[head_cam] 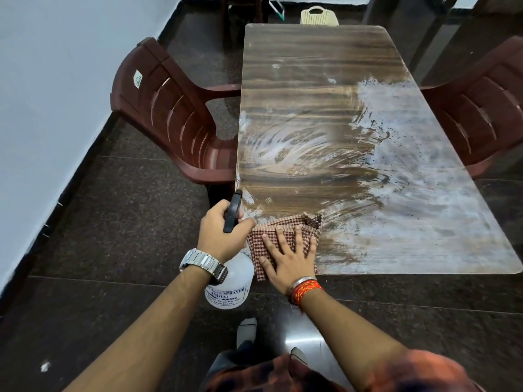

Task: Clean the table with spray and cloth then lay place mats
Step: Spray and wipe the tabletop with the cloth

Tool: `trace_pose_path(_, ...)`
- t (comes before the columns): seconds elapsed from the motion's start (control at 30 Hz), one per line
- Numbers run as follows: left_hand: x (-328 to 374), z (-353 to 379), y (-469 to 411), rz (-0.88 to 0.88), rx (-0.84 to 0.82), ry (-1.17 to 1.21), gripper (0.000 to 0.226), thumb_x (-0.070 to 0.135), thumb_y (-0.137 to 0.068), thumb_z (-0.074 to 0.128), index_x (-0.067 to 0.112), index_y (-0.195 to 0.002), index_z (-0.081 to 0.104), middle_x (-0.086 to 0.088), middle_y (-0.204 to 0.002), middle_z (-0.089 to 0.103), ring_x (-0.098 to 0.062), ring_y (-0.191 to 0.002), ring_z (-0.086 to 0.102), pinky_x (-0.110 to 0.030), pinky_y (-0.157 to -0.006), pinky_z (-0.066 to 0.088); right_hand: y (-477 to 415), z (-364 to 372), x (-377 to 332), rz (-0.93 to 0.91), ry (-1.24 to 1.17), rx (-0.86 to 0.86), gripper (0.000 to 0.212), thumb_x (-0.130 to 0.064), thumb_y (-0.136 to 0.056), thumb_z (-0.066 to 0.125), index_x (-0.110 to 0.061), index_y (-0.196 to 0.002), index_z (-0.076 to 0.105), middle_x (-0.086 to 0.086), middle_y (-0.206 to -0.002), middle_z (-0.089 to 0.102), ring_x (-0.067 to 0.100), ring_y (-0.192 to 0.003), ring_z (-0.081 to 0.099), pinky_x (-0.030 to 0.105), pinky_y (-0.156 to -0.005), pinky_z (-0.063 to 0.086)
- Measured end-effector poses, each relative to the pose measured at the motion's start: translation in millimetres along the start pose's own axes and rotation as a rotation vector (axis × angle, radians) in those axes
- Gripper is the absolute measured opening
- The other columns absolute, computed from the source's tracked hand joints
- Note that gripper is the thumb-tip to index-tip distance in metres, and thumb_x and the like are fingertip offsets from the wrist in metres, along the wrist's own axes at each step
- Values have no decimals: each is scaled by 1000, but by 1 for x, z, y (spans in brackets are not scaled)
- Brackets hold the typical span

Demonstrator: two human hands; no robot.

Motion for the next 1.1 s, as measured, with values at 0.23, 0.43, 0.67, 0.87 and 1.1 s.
trace_pose_path(0.23,-10,16,-13,-35,-47,-8,12,13,-66,68,11,-68,56,0,-56,57,-40,-64,66,-52,-55,58,-4,3,-4,-1,-36,30,66,-71,-87,-2,-50,-148,12,-7,-160,10,41,-146,-3,68,-108,-13)
trace_pose_path(0.43,-12,29,-30,-37,-166,-20,17,13,-69,72,13,-72,55,1,-60,58,-30,-59,62,-54,-58,59,-6,6,-11,-2,-19,37,61,-65,-93,12,-42,-148,26,1,-156,29,46,-143,16,71,-107,2)
trace_pose_path(0.67,-18,24,-45,-88,-140,-60,13,10,-73,70,2,-76,60,2,-57,54,-16,-53,49,-29,-53,44,-23,5,-57,-414,53,-6,58,-58,-85,35,-36,-138,43,3,-150,41,45,-143,18,68,-107,5)
trace_pose_path(0.87,-21,12,-73,-103,-83,-4,18,16,-75,72,5,-75,58,1,-62,55,-20,-57,52,-29,-54,42,-128,-27,-51,-347,126,-33,77,-67,-78,1,-43,-149,20,-9,-160,16,34,-148,2,65,-110,-8)
trace_pose_path(1.1,-27,-11,-96,-76,-49,34,23,27,-65,73,16,-68,53,-1,-60,60,-40,-64,66,-55,-62,58,-186,-40,-21,67,14,-25,62,-67,-88,11,-52,-148,2,-16,-160,3,35,-146,-10,67,-107,-12)
Point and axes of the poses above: each hand's wrist, its own y-axis away from the middle knuckle, its own z-axis out of the palm, x = y × z, the point moved 7 cm from there along -y, towards the middle knuckle
